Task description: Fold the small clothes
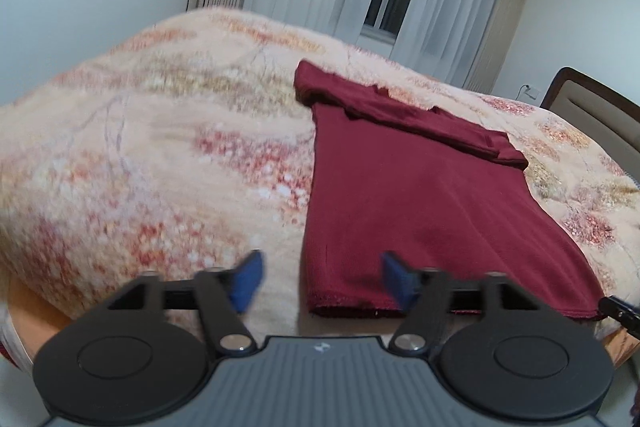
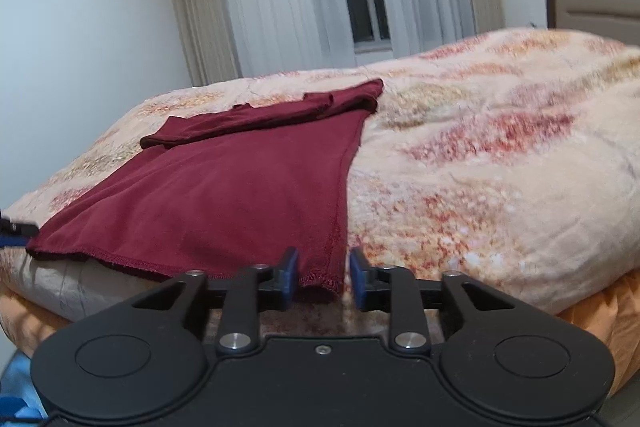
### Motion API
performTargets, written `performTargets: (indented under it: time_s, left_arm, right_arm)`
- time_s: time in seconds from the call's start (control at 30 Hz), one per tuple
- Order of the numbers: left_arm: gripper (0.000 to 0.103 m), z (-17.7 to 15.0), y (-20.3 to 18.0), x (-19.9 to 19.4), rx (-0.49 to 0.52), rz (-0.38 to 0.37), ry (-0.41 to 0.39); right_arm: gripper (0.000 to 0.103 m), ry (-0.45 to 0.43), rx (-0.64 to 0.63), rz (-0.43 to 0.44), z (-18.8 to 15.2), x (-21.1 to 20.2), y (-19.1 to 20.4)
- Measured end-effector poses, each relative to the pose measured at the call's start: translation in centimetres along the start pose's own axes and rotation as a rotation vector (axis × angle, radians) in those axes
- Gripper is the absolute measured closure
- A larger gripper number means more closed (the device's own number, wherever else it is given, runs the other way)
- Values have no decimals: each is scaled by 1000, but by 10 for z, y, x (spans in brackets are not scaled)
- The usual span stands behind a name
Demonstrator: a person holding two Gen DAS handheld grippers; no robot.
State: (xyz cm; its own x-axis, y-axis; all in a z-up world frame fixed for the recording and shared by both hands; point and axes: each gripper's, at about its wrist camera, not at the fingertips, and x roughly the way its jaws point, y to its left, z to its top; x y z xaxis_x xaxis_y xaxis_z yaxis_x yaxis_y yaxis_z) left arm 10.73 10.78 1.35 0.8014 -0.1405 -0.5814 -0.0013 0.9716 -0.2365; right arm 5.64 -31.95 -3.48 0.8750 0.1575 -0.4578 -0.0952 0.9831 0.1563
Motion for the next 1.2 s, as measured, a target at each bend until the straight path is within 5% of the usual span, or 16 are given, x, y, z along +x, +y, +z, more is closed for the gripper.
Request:
performTargets:
  time_s: [0.07,0.17,0.37,0.63,0.93,1.0,1.2]
  left_arm:
    - [9,1,-7,-4,40,4,-29]
    - [0,0,-21,-9,129,11,-75]
    - [1,-14,-53,-8,300,-33,-90]
    - [1,-35,-83,3,385,-96,-43]
    - [0,-47,-106,8,484,-105,-36]
    - [0,-49,-108,7,499,-106,-37]
    - [0,-50,-114,6,523,-106,-48]
  right_arm:
    - [36,-19,-41,5,0,-3,5]
    - [21,-48,-115,25,-1,-6,14]
    - [13,-72,-330,49,-10,-6,47]
    - [14,-98,-628,35,-34,8,91]
    - [26,-151,-773,-39,-50,25,110]
    - [35,-168,-786,-36,-51,24,111]
    - [87,-198,-769,4,-45,20,113]
